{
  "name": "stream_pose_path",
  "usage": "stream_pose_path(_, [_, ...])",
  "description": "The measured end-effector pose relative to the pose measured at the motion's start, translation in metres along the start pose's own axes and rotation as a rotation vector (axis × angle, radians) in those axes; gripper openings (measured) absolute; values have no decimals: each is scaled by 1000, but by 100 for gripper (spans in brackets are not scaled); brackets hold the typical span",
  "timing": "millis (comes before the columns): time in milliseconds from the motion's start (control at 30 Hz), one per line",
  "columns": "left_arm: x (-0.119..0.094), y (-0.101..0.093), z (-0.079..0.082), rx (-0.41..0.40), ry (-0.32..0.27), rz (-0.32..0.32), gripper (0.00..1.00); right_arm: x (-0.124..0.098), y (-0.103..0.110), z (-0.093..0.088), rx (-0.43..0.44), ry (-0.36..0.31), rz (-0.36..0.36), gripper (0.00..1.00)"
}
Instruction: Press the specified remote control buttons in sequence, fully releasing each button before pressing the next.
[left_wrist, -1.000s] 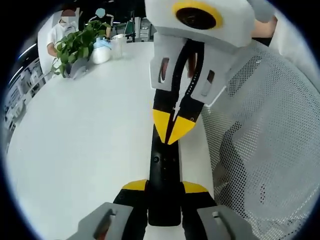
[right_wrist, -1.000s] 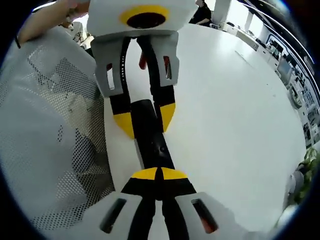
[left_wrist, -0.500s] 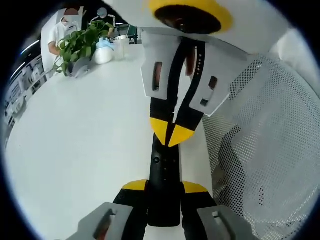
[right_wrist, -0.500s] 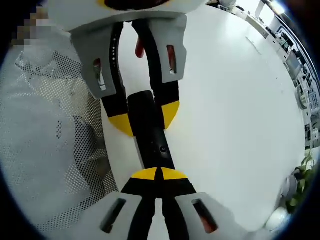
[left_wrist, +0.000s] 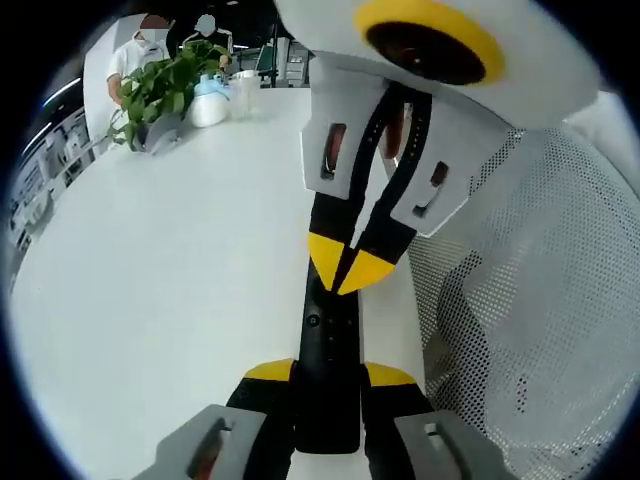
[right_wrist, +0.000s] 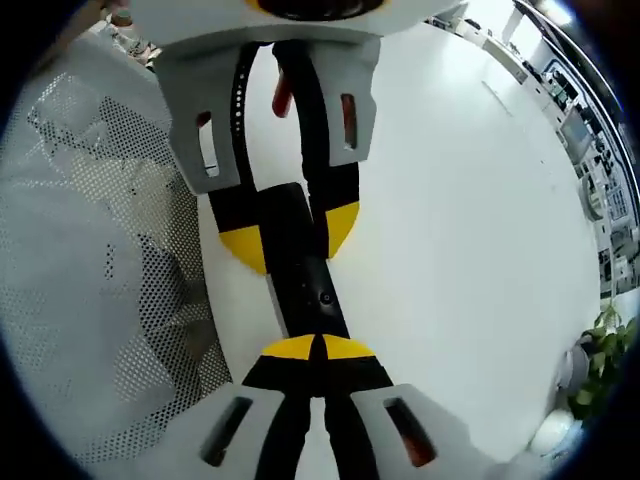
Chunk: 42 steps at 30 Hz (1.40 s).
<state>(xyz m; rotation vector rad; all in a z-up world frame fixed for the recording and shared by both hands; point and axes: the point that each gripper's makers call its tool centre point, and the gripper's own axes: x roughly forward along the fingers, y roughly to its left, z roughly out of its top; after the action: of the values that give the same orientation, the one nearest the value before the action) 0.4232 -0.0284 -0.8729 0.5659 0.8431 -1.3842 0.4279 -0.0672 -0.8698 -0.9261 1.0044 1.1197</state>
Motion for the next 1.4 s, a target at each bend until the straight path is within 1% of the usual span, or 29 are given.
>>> stream_pose_path(67, [0, 0, 0, 0, 1, 0, 24, -1, 0, 0, 7, -45, -20, 0])
stream_pose_path(167, [0, 0, 0, 0, 2, 0, 24, -1, -1, 1, -13, -111, -64, 0])
stream_pose_path(200, [0, 0, 0, 0, 2, 1, 24, -2, 0, 2, -36, -145, -95, 0])
stream_pose_path(267, [0, 0, 0, -5, 0, 0, 24, -3, 1, 3, -59, -196, -133, 0])
stream_pose_path(300, [1, 0, 0, -5, -1, 0, 24, -3, 2, 3, -85, -215, -151, 0])
stream_pose_path(333, [0, 0, 1, -8, -3, -1, 24, -3, 2, 3, -119, -210, -155, 0])
stream_pose_path(367, [0, 0, 1, -9, -4, -1, 24, -2, 3, 3, -177, -178, -148, 0])
stream_pose_path(400, [0, 0, 0, -6, -3, -1, 24, -2, 3, 4, -184, -157, -148, 0])
stream_pose_path(467, [0, 0, 0, -6, -3, -1, 24, -1, 3, 9, -194, -164, -167, 0])
stream_pose_path(500, [0, 0, 0, -7, -5, -1, 24, 0, 2, 13, -234, -181, -190, 0])
stream_pose_path(567, [0, 0, 0, -11, -11, -2, 24, -1, 4, 16, -299, -174, -207, 0])
stream_pose_path(667, [0, 1, 0, -18, -16, -4, 24, 1, 17, 24, -284, -210, -148, 0])
stream_pose_path(700, [0, 1, 0, -17, -15, -4, 24, 2, 19, 25, -292, -209, -148, 0])
stream_pose_path(767, [1, 1, 0, -16, -14, -4, 24, 3, 18, 25, -356, -188, -172, 0])
stream_pose_path(800, [1, 1, 0, -15, -13, -4, 24, 4, 18, 24, -373, -179, -177, 0])
stream_pose_path(933, [1, 1, 1, -13, -11, -4, 24, 3, 17, 25, -375, -181, -172, 0])
stream_pose_path(1100, [1, 0, 2, -14, -15, -6, 24, 4, 19, 24, -467, -159, -204, 0])
stream_pose_path(1133, [1, 0, 2, -8, -13, -6, 24, 4, 20, 24, -498, -149, -215, 0])
stream_pose_path(1200, [2, 0, 2, -8, -12, -6, 24, 5, 21, 24, -525, -132, -230, 0])
stream_pose_path(1300, [2, 0, 2, -5, -12, -6, 24, 5, 21, 24, -530, -119, -232, 0])
stream_pose_path(1400, [1, -1, 2, -2, -10, -5, 24, 5, 19, 24, -504, -115, -224, 0])
